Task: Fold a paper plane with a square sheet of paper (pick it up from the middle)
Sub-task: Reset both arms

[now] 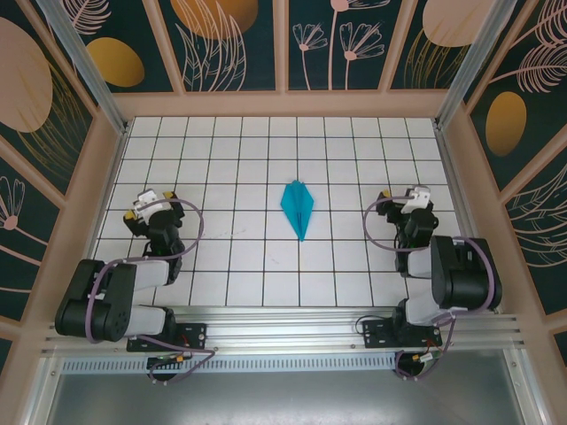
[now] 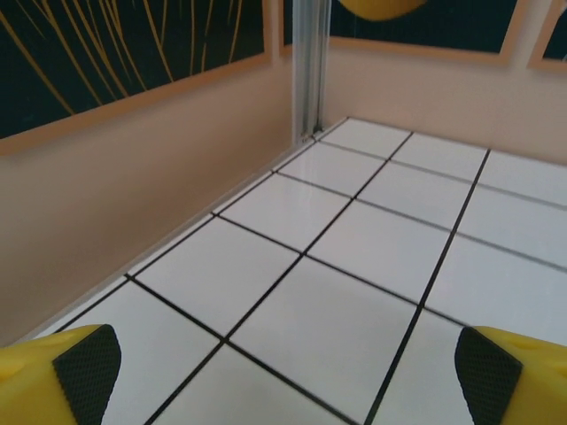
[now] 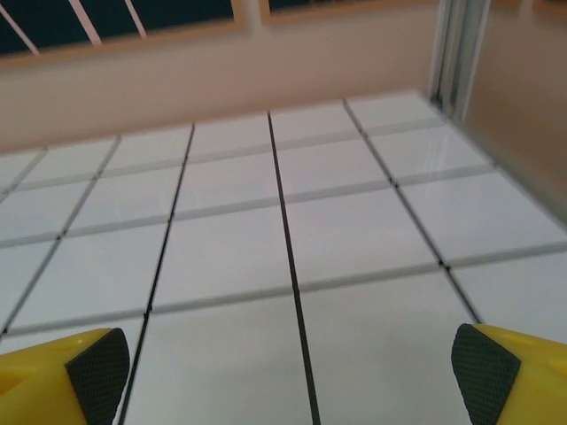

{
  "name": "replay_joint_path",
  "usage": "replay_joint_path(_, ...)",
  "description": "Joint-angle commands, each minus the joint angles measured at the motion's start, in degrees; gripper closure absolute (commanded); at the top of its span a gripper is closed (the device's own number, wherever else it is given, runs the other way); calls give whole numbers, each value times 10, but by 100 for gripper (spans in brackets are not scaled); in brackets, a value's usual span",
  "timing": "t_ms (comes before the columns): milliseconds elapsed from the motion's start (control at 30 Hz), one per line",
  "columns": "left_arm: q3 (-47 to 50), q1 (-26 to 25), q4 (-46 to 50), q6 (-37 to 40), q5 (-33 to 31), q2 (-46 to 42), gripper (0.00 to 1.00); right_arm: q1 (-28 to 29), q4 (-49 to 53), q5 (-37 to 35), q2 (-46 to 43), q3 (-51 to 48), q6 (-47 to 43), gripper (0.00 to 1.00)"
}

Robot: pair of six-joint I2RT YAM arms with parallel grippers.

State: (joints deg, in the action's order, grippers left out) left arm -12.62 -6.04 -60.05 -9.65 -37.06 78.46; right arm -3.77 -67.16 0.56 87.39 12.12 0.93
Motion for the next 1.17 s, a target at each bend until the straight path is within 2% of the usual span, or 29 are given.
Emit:
replay_joint_path(0, 29, 40, -138, -7, 96, 21, 1, 10, -65, 9, 14, 4, 8, 2)
replay_joint_path(33, 39, 44, -172, 0, 119, 31, 1, 14, -39, 0, 6, 10, 7, 2)
replay_joint_path(100, 27, 47, -151, 10, 162, 38, 1, 20, -39, -11, 8, 12, 4, 1)
replay_joint_path(167, -2, 52, -128, 28, 215, 85, 2, 19, -42, -11, 8, 12, 4, 1)
replay_joint_path(200, 12, 50, -211, 39, 226, 108, 2, 19, -49, -11, 10, 10, 3, 1)
replay_joint_path(233, 1, 51, -149, 28, 220, 79, 1, 19, -42, -12, 8, 12, 3, 1)
replay_joint_path(267, 0, 51, -131, 29, 215, 87, 1, 20, -48, -11, 10, 10, 3, 1)
replay_joint_path(300, 7, 51, -187, 30, 214, 102, 2, 20, -43, -12, 8, 12, 3, 1)
replay_joint_path(367, 1, 51, -141, 30, 214, 87, 1, 20, -45, -12, 9, 11, 3, 1)
replay_joint_path(500, 9, 49, -166, 32, 211, 86, 2, 24, -47, -12, 9, 10, 0, 1)
replay_joint_path(1133, 6, 49, -158, 33, 217, 86, 1, 24, -46, -12, 9, 10, 0, 1)
